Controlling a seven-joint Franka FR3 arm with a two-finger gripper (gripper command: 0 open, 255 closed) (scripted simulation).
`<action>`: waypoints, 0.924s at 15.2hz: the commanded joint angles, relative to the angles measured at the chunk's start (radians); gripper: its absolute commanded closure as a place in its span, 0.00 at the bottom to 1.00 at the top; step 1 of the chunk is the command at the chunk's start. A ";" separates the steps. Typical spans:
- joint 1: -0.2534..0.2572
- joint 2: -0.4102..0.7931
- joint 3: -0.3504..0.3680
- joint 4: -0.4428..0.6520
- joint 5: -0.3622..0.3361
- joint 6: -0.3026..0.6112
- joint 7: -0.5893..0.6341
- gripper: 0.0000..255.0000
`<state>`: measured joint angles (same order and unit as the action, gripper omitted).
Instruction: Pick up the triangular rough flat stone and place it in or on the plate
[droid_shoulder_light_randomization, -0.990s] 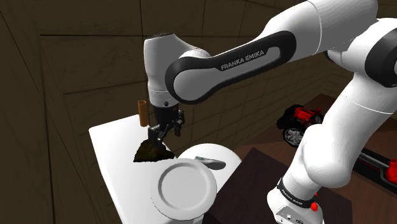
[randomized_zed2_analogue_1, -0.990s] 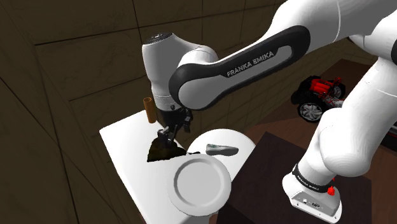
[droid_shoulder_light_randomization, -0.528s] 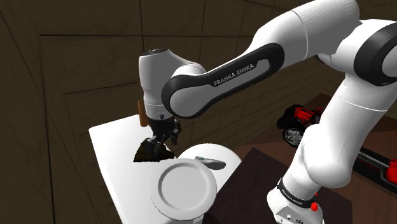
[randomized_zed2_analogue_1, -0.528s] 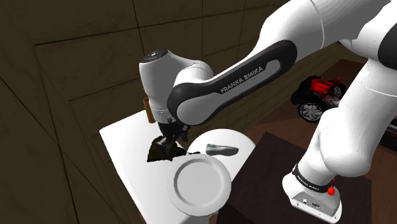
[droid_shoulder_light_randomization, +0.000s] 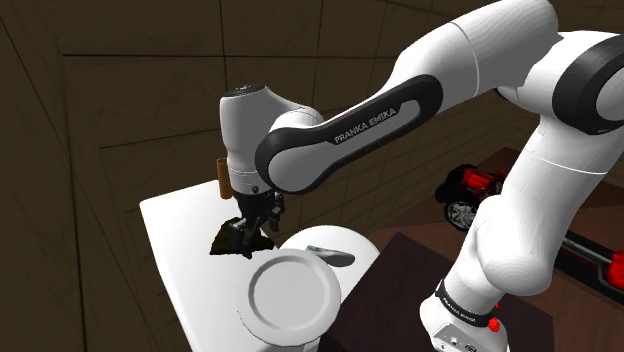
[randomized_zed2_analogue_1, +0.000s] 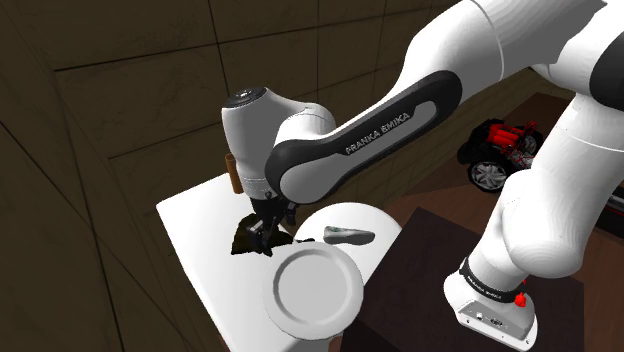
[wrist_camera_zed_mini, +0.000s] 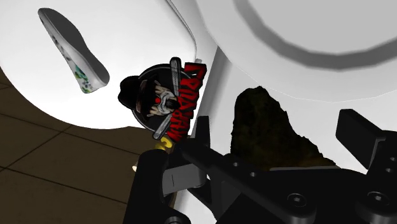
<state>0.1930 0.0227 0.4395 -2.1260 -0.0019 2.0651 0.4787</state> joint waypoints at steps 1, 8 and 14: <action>0.000 0.000 0.000 0.000 0.000 0.000 0.000 0.00; 0.000 0.000 0.000 0.000 0.000 0.000 0.000 1.00; -0.001 -0.018 -0.001 0.022 0.008 -0.039 -0.006 1.00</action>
<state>0.1929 0.0121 0.4396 -2.1100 0.0031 2.0396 0.4762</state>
